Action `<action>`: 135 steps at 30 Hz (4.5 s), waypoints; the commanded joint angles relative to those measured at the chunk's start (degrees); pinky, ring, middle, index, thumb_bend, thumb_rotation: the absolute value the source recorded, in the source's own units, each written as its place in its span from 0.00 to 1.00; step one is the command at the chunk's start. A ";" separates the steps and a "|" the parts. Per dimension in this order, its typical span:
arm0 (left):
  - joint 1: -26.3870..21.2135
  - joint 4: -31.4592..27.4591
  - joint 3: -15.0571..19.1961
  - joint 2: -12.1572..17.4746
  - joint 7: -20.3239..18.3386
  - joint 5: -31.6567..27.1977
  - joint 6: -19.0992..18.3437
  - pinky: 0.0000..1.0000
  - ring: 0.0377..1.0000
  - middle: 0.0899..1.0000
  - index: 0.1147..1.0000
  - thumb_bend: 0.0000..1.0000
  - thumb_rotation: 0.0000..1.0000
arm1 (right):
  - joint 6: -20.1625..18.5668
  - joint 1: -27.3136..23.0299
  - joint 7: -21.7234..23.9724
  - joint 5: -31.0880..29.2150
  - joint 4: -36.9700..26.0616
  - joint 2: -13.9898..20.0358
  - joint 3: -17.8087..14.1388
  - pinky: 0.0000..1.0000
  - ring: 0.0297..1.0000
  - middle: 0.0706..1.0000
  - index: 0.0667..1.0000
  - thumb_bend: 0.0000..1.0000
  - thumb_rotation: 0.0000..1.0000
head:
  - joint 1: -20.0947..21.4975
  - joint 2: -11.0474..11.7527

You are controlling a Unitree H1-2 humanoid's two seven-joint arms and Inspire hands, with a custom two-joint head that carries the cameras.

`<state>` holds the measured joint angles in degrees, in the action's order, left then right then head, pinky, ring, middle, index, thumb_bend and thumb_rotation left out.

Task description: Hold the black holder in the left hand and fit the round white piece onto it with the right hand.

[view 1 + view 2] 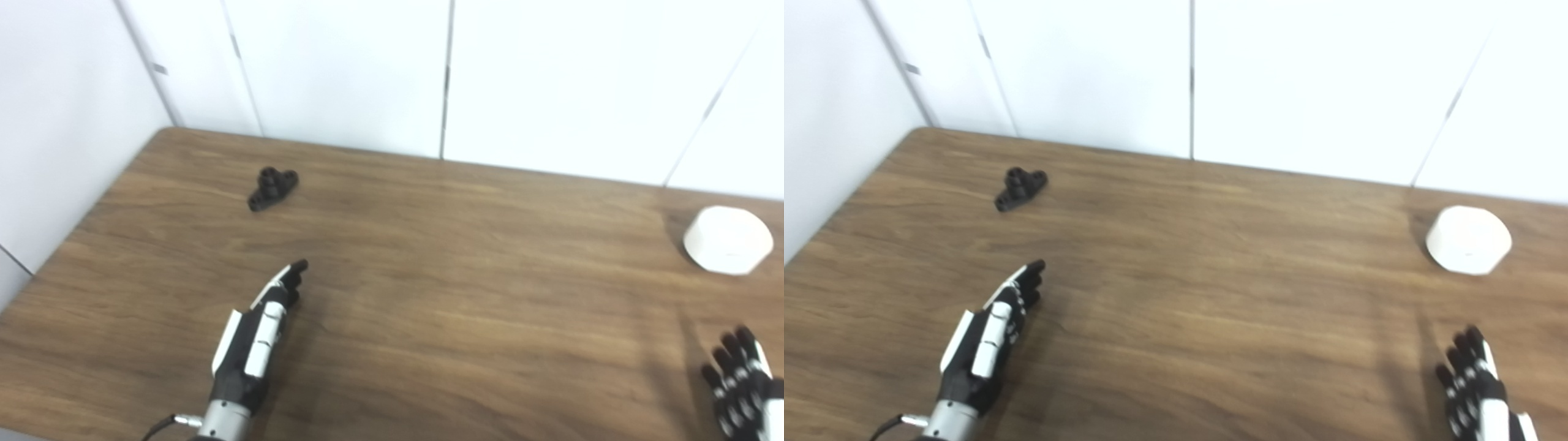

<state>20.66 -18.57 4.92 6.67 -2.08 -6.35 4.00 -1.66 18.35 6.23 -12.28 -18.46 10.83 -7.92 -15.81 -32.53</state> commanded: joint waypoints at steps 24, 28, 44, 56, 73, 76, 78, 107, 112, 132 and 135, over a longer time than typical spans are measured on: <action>2.46 1.29 -3.28 -3.88 4.28 3.10 7.17 0.98 0.98 0.97 0.91 0.49 0.92 | 3.01 1.22 1.15 0.02 3.23 1.33 -1.64 1.00 1.00 1.00 1.00 0.62 1.00 | 2.33 1.98; 3.40 -1.41 -3.56 -3.04 5.22 5.81 5.20 1.00 0.99 0.97 0.90 0.55 0.84 | 3.54 1.35 1.76 0.11 3.66 2.03 -1.54 1.00 1.00 1.00 1.00 0.64 1.00 | 2.26 2.08; -7.82 -11.81 6.27 4.40 6.46 27.12 -14.98 0.91 0.95 0.98 0.93 0.75 0.30 | 3.17 0.97 2.21 -0.49 4.42 2.04 -1.03 1.00 1.00 1.00 1.00 0.66 1.00 | 1.72 2.79; -17.85 -5.95 7.13 12.82 5.33 39.25 -23.50 0.91 0.97 0.95 0.90 0.81 0.39 | 2.61 0.97 1.34 1.04 4.12 1.58 -0.62 1.00 1.00 1.00 1.00 0.64 1.00 | 2.22 2.96; -28.03 12.14 4.69 18.69 7.23 45.48 -24.88 0.91 0.96 0.92 0.84 0.87 0.47 | 3.61 1.55 1.43 2.01 4.02 1.41 -0.17 1.00 1.00 1.00 1.00 0.62 1.00 | 3.09 3.08; -30.24 16.37 3.37 19.41 8.23 46.38 -24.43 0.92 0.96 0.92 0.83 0.89 0.49 | 3.89 1.54 1.60 1.60 4.11 1.37 -0.19 1.00 1.00 1.00 1.00 0.61 1.00 | 3.09 3.08; -31.72 19.21 2.46 19.85 9.28 46.63 -23.72 0.93 0.95 0.91 0.82 0.89 0.49 | 4.08 1.58 1.70 1.37 4.15 1.38 -0.20 1.00 1.00 1.00 1.00 0.61 1.00 | 3.06 3.10; -44.14 41.42 -3.68 19.19 14.47 39.21 -20.76 0.88 0.92 0.87 0.76 0.88 0.33 | 3.61 3.16 1.13 1.33 2.58 1.84 -0.30 1.00 1.00 1.00 1.00 0.59 1.00 | 3.71 2.08; -45.45 44.99 -5.26 19.88 15.86 39.31 -19.97 0.89 0.92 0.87 0.74 0.87 0.33 | 3.30 3.38 0.82 2.08 2.08 1.87 -0.22 1.00 1.00 1.00 1.00 0.59 1.00 | 3.77 2.00; -45.17 46.10 -7.18 20.59 16.25 38.90 -19.62 0.92 0.91 0.84 0.58 0.85 0.28 | 3.59 3.58 0.87 1.98 1.87 1.70 -0.37 1.00 1.00 1.00 1.00 0.58 1.00 | 3.75 1.49; -45.06 47.04 -7.28 20.55 16.89 38.83 -18.74 0.90 0.91 0.84 0.57 0.85 0.25 | 3.18 3.64 0.93 1.46 1.71 1.67 -0.40 1.00 1.00 1.00 1.00 0.59 1.00 | 3.75 1.49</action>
<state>-23.20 28.29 -2.01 25.66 14.17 32.20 -15.29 3.44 20.25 7.05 -10.80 -16.16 12.20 -8.24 -12.04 -31.03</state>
